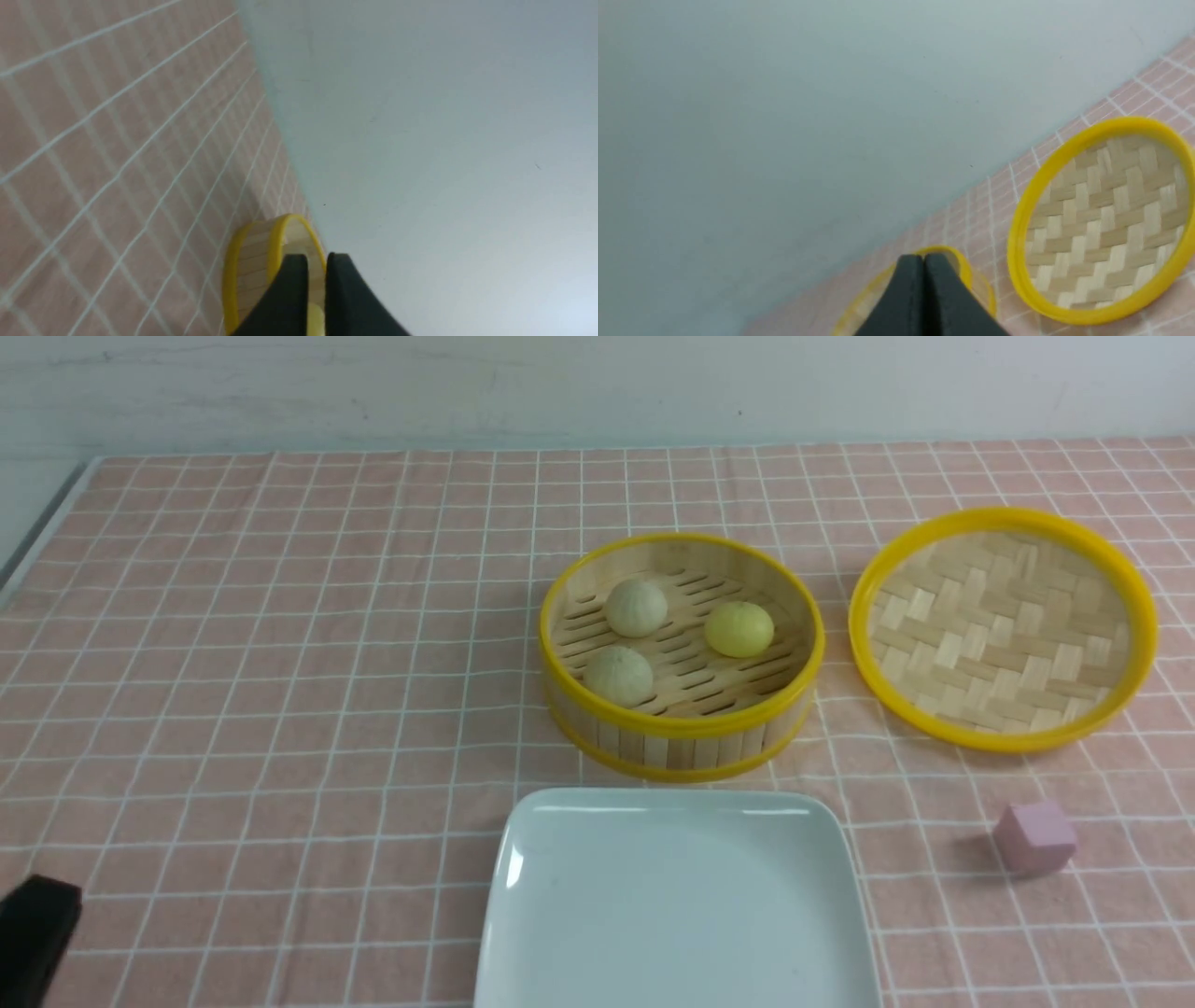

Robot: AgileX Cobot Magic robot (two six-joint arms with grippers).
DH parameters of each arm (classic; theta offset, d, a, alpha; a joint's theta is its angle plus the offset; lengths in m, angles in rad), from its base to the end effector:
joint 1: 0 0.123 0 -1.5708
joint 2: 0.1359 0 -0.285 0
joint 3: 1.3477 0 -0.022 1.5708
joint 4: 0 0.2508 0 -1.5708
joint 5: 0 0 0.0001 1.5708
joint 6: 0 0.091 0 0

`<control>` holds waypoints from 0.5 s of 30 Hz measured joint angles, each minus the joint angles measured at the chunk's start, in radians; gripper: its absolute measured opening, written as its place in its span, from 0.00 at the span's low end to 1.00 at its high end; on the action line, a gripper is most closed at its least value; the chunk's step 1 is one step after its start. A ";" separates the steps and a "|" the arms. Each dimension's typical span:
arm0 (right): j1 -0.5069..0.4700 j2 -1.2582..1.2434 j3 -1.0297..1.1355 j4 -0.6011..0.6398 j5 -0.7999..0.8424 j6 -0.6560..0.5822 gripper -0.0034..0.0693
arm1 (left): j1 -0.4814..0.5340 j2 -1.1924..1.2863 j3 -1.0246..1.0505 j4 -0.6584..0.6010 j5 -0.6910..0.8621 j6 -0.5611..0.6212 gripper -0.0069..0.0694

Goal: Put the steamed buns into the plate on the pink tablecloth.
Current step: 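Reach toward a bun in the bamboo steamer with the right gripper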

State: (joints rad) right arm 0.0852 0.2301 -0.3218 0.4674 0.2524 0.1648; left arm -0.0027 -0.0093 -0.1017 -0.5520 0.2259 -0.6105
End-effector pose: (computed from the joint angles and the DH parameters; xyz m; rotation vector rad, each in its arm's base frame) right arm 0.0660 0.0160 0.2869 0.3504 1.6177 0.6315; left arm 0.0492 -0.0109 0.2303 -0.8154 1.4406 -0.9874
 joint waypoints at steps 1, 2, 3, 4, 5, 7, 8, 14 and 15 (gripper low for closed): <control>0.000 0.091 -0.082 -0.058 0.145 -0.055 0.03 | 0.000 0.022 -0.060 0.015 0.044 0.055 0.11; 0.000 0.178 -0.152 -0.094 0.267 -0.074 0.03 | 0.000 0.061 -0.109 0.028 0.101 0.092 0.10; 0.000 0.268 -0.218 -0.139 0.444 -0.090 0.03 | 0.000 0.122 -0.160 0.042 0.168 0.117 0.09; 0.000 0.360 -0.278 -0.171 0.583 -0.096 0.03 | -0.001 0.173 -0.192 0.053 0.238 0.136 0.09; 0.000 0.375 -0.296 -0.176 0.603 -0.096 0.03 | -0.001 0.195 -0.205 0.056 0.250 0.140 0.09; 0.000 0.540 -0.376 -0.195 0.771 -0.114 0.03 | -0.001 0.307 -0.268 0.064 0.381 0.184 0.09; 0.000 0.583 -0.403 -0.189 0.795 -0.124 0.03 | -0.001 0.352 -0.284 0.066 0.424 0.199 0.09; 0.056 0.948 -0.558 0.080 0.782 -0.409 0.08 | -0.001 0.628 -0.389 0.074 0.599 0.370 0.09; 0.083 1.006 -0.591 0.120 0.770 -0.450 0.10 | -0.001 0.661 -0.395 0.074 0.604 0.391 0.09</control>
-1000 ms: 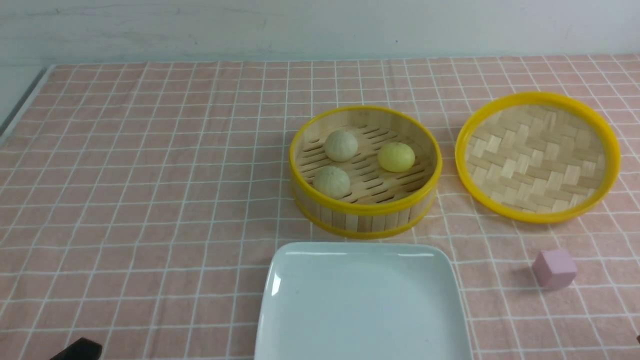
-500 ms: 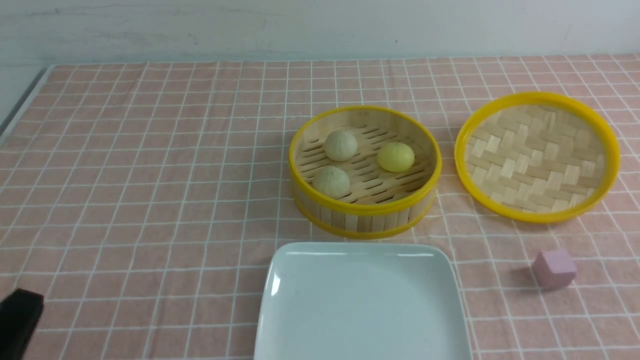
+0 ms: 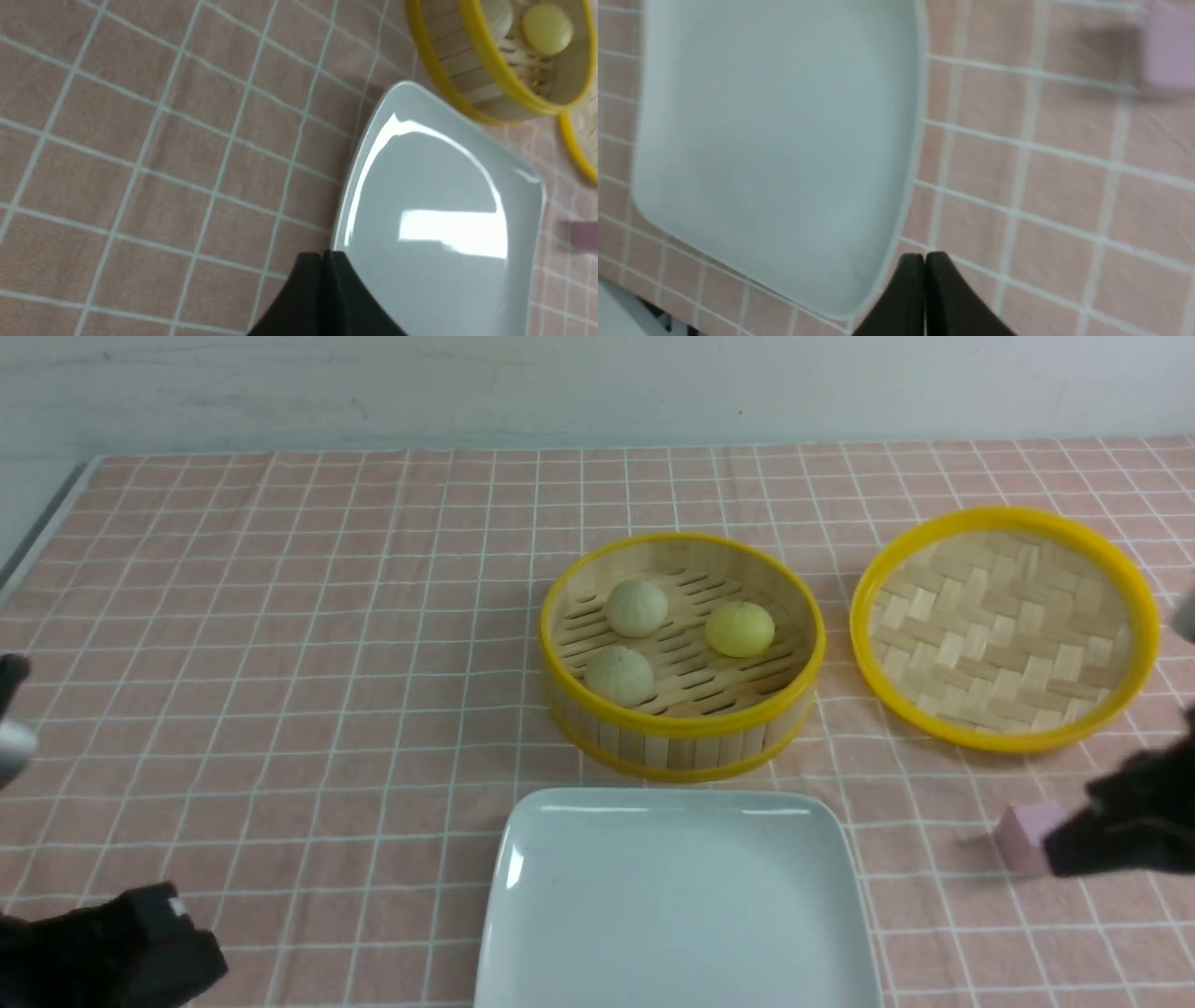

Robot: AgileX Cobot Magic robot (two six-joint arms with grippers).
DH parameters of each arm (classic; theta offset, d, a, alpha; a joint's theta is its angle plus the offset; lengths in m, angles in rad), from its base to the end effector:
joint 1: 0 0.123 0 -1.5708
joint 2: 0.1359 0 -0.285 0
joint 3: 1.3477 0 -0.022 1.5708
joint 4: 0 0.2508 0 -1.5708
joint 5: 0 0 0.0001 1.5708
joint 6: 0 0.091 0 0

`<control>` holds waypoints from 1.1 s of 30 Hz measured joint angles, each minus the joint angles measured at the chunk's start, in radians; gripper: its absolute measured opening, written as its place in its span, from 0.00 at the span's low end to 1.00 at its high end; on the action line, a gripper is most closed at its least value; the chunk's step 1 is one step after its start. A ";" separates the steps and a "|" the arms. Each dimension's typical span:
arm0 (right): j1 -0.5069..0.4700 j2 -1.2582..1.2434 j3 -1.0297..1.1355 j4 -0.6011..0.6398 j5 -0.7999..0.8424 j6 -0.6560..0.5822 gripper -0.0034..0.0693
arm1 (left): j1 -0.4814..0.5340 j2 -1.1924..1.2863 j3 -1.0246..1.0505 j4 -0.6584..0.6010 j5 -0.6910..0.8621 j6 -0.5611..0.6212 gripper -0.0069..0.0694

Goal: Put the steamed buns into the plate on the pink tablecloth.
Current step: 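Reach toward a bun in the bamboo steamer with the right gripper, then move the steamed bun from the bamboo steamer onto the white plate with the right gripper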

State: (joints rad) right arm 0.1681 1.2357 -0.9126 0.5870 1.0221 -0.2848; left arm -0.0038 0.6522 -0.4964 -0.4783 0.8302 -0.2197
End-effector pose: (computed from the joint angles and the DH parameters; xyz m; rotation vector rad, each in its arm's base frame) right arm 0.2132 0.0798 0.2912 -0.2979 2.6968 0.7358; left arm 0.1077 -0.0314 0.2661 -0.5099 2.4010 -0.6712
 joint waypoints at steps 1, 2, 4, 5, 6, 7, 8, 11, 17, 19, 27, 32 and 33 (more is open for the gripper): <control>0.035 0.069 -0.055 0.031 -0.021 -0.050 0.14 | 0.000 0.034 -0.002 0.000 0.005 0.020 0.10; 0.041 0.080 -0.064 0.033 -0.025 -0.056 0.15 | 0.000 0.040 -0.003 0.000 0.005 0.020 0.10; 0.107 0.215 -0.182 0.025 -0.067 -0.084 0.24 | 0.000 0.090 -0.004 0.000 0.008 0.035 0.10; 0.132 0.282 -0.250 -0.002 -0.091 -0.084 0.30 | 0.000 0.107 -0.004 0.000 0.009 0.037 0.10; 0.146 0.327 -0.297 -0.027 -0.107 -0.079 0.33 | 0.000 0.115 -0.004 0.000 0.009 0.038 0.10; 0.159 0.383 -0.358 -0.060 -0.126 -0.068 0.38 | 0.000 0.122 -0.004 0.000 0.008 0.040 0.11; 0.164 0.426 -0.395 -0.089 -0.138 -0.053 0.41 | 0.000 0.127 -0.004 0.000 0.008 0.041 0.11; 0.174 0.555 -0.556 -0.166 -0.161 -0.008 0.51 | 0.000 0.128 -0.004 0.000 0.006 0.042 0.11; 0.175 0.891 -0.909 -0.267 -0.168 0.049 0.57 | 0.000 0.128 -0.004 0.001 -0.016 0.042 0.13; 0.175 0.984 -1.015 -0.286 -0.158 0.050 0.53 | 0.000 0.128 -0.004 0.002 -0.018 0.042 0.13; 0.176 1.103 -1.277 -0.348 0.100 0.055 0.07 | 0.000 0.128 -0.004 0.003 -0.018 0.042 0.15; 0.196 0.906 -1.196 -0.391 0.200 0.104 0.06 | 0.000 0.128 -0.005 0.004 -0.033 0.042 0.16; 0.201 0.855 -1.159 -0.391 0.199 0.113 0.06 | 0.000 0.128 -0.005 0.007 -0.040 0.042 0.16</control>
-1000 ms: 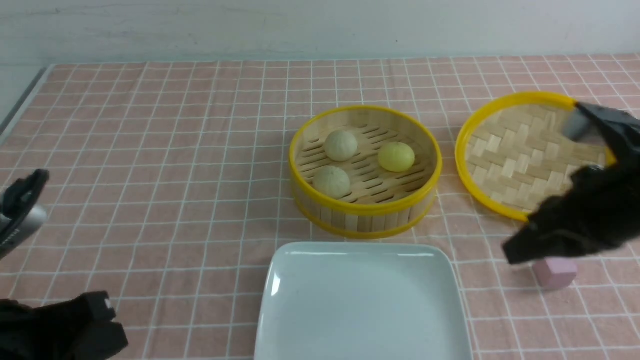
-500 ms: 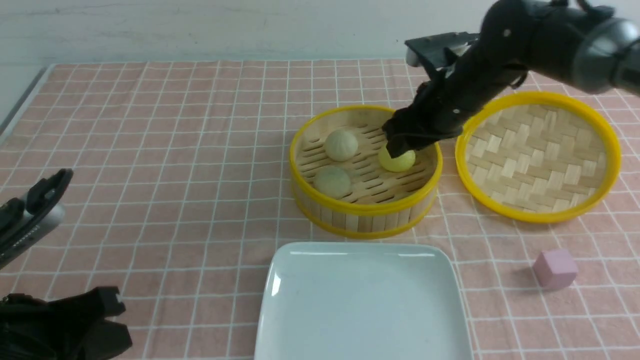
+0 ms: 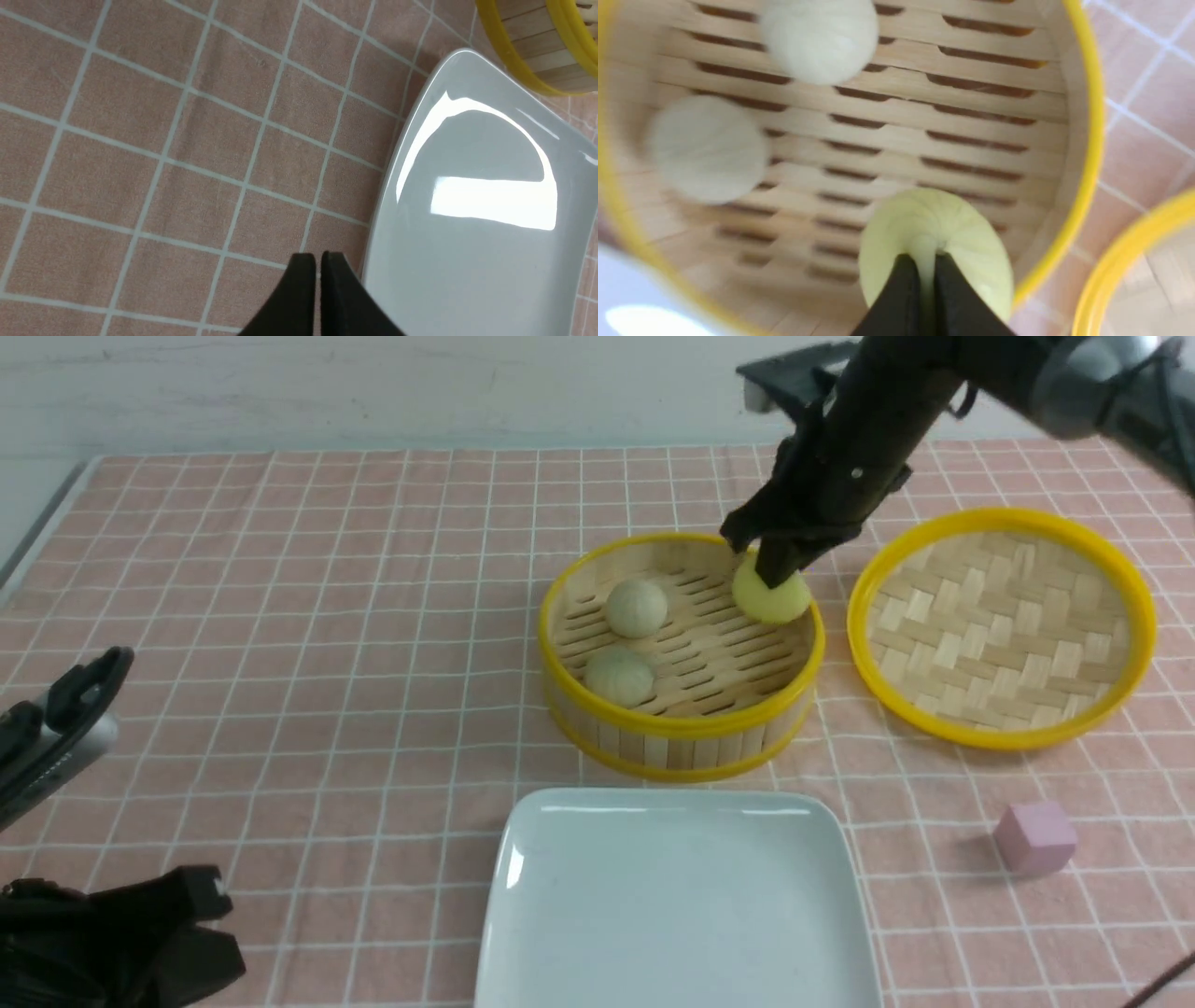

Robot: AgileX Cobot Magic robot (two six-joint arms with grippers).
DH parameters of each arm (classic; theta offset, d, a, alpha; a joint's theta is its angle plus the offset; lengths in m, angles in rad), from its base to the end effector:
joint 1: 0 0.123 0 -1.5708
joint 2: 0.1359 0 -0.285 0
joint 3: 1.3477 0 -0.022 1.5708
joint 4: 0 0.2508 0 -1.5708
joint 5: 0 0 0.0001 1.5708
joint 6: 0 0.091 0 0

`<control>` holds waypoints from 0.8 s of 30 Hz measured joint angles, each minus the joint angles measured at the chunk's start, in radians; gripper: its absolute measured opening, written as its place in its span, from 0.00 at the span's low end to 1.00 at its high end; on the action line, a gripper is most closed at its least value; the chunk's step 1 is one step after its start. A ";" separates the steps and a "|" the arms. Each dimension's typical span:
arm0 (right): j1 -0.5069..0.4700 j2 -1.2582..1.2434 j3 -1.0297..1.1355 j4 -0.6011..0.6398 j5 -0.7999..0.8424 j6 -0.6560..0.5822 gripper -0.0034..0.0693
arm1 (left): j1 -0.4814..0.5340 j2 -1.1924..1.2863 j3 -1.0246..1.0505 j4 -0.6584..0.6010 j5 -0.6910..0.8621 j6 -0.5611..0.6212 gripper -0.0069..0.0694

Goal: Put the steamed buns into the plate on the pink tablecloth.
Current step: 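Move the steamed bun from the bamboo steamer onto the white plate with the right gripper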

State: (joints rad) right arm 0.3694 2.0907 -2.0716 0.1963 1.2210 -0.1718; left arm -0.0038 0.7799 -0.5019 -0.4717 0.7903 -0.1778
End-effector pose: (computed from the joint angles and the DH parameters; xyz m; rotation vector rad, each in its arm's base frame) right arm 0.4222 0.1814 0.3063 -0.6919 2.6385 0.3275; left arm 0.1286 -0.0299 0.2543 -0.5126 2.4815 -0.6260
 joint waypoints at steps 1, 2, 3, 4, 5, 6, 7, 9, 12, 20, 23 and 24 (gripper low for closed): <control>0.019 -0.079 0.105 0.000 -0.001 0.024 0.06 | 0.000 0.000 0.000 0.001 -0.007 0.000 0.16; 0.040 -0.156 0.192 0.001 -0.001 0.045 0.06 | 0.000 0.000 0.000 0.001 -0.014 0.000 0.16; 0.049 -0.168 0.210 0.001 -0.001 0.045 0.06 | 0.000 0.000 0.000 0.001 -0.014 0.000 0.16; 0.064 -0.213 0.285 0.002 0.002 0.062 0.06 | 0.000 0.000 0.000 0.001 -0.019 0.000 0.16; 0.120 -0.294 0.474 0.001 -0.014 0.093 0.07 | 0.000 0.000 0.000 0.001 -0.029 0.000 0.17; 0.144 -0.320 0.546 0.000 -0.045 0.109 0.07 | 0.000 0.000 0.000 0.001 -0.034 0.000 0.17; 0.149 -0.330 0.564 0.000 -0.065 0.118 0.07 | 0.000 0.000 0.000 0.001 -0.035 0.000 0.17; 0.206 -0.358 0.732 -0.025 -0.196 0.172 0.10 | 0.000 0.000 0.000 0.001 -0.041 0.000 0.17; 0.243 -0.352 0.886 -0.083 -0.412 0.238 0.19 | 0.000 0.000 0.000 0.001 -0.043 0.001 0.18; 0.250 -0.359 0.946 -0.089 -0.515 0.274 0.76 | 0.000 0.000 0.000 -0.002 -0.079 0.001 0.21; 0.245 -0.470 0.890 -0.112 -0.365 0.217 0.79 | 0.000 0.033 -0.028 -0.015 -0.118 0.003 0.21; 0.245 -0.516 0.880 -0.123 -0.328 0.210 0.74 | 0.000 0.049 -0.043 -0.026 -0.128 0.010 0.21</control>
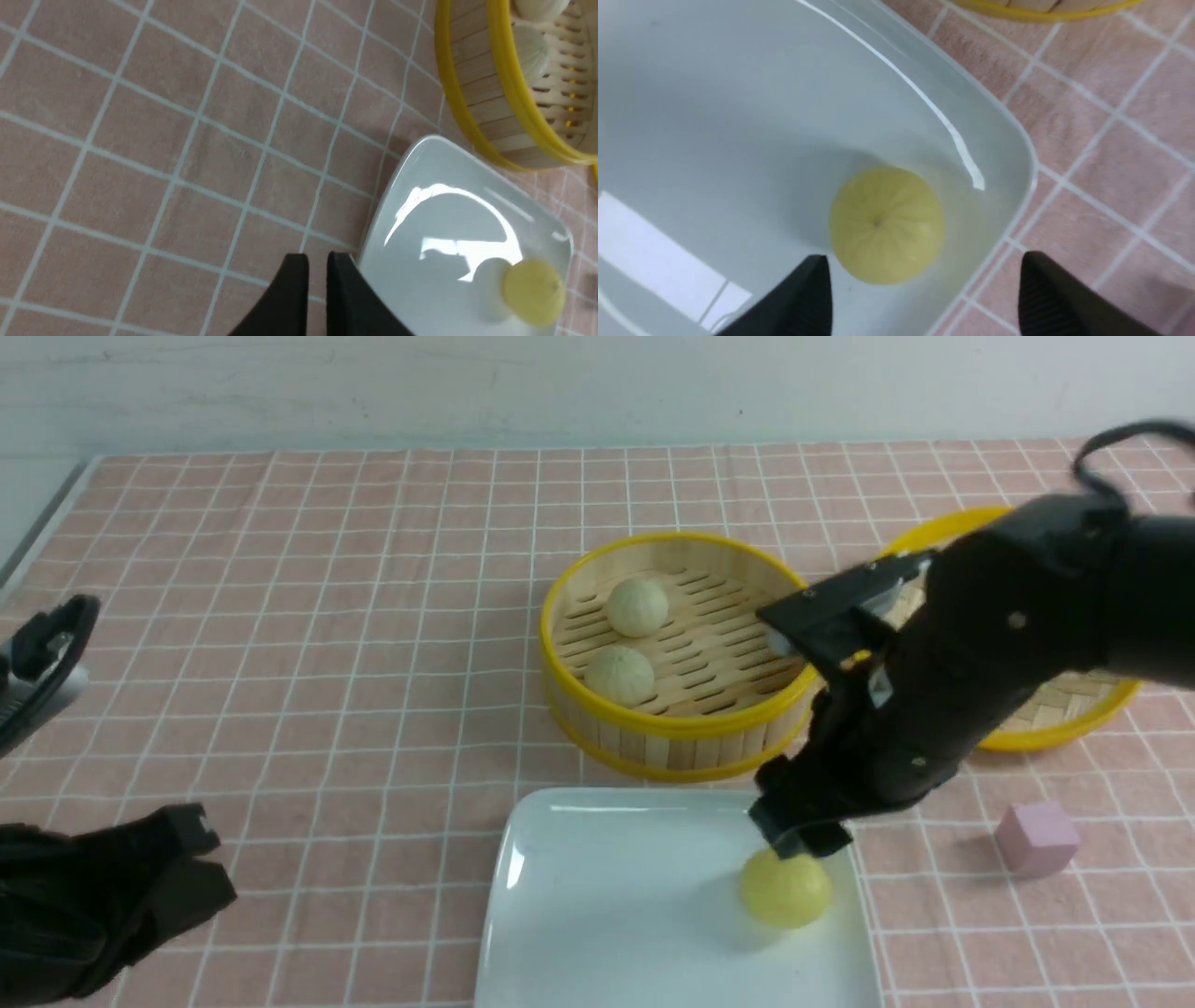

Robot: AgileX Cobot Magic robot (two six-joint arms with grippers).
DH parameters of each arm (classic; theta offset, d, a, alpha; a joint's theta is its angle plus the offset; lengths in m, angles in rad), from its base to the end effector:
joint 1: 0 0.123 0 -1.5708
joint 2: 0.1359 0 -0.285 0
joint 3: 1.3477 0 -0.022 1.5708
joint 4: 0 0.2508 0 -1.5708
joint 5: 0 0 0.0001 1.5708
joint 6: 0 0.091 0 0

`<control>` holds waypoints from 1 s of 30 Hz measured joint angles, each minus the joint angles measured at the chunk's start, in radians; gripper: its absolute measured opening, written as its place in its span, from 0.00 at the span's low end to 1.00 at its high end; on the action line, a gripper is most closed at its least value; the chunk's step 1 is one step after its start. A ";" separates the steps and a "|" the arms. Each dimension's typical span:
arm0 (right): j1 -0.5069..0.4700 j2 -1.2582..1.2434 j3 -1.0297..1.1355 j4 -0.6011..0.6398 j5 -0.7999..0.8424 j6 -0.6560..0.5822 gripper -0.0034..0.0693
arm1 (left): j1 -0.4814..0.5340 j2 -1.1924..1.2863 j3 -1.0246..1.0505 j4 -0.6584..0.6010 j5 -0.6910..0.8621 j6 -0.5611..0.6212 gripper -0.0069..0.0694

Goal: Put the steamed buns into the plate on the pink tablecloth.
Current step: 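Move the steamed bun from the bamboo steamer onto the white plate with the right gripper, then reach into the bamboo steamer and grasp a bun with the left gripper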

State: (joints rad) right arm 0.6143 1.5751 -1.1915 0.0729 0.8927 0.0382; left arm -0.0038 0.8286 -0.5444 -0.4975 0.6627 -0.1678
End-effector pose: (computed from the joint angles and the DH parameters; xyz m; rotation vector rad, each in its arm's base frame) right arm 0.2585 0.1887 0.2687 -0.7458 2.6879 0.2594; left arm 0.1484 -0.0273 0.2673 -0.5346 2.3544 -0.6253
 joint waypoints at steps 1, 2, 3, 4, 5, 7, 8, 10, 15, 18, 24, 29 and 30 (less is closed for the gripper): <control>0.000 0.000 0.000 0.000 0.000 0.000 0.74 | 0.000 0.010 -0.009 -0.006 -0.002 0.005 0.21; 0.000 -0.068 -0.005 -0.016 0.043 -0.004 0.62 | 0.000 0.045 -0.039 -0.026 -0.003 0.026 0.21; 0.000 -0.118 -0.005 -0.031 0.081 -0.005 0.50 | 0.000 0.072 -0.064 -0.042 0.002 0.059 0.21; 0.000 -0.148 -0.001 -0.042 0.113 -0.005 0.43 | 0.000 0.103 -0.091 -0.062 0.010 0.083 0.21; 0.000 -0.198 0.009 -0.057 0.152 -0.003 0.30 | 0.000 0.145 -0.129 -0.091 0.029 0.127 0.20; 0.000 -0.342 0.065 -0.086 0.241 0.022 0.06 | -0.010 0.271 -0.237 -0.184 0.116 0.263 0.13; 0.000 -0.393 0.103 -0.094 0.262 0.033 0.03 | -0.034 0.336 -0.287 -0.221 0.147 0.317 0.11; 0.000 -0.444 0.139 -0.101 0.274 0.043 0.03 | -0.065 0.394 -0.328 -0.242 0.162 0.355 0.10; 0.000 -0.673 0.327 -0.109 0.243 0.067 0.03 | -0.269 0.690 -0.579 -0.207 0.178 0.396 0.09; 0.000 -0.746 0.392 -0.109 0.209 0.092 0.03 | -0.354 0.823 -0.738 -0.090 0.184 0.292 0.13; 0.000 -0.769 0.426 -0.109 0.189 0.142 0.04 | -0.460 1.046 -1.024 0.166 0.191 0.012 0.33; 0.000 -0.769 0.427 -0.109 0.155 0.146 0.04 | -0.523 1.212 -1.217 0.339 0.193 -0.062 0.53; 0.000 -0.769 0.427 -0.109 0.146 0.147 0.04 | -0.535 1.243 -1.249 0.377 0.193 -0.059 0.55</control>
State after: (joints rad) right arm 0.6143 0.8059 -0.7646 -0.0360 1.0390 0.1848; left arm -0.5389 2.0715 -1.7930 -0.1204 0.8556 -0.2271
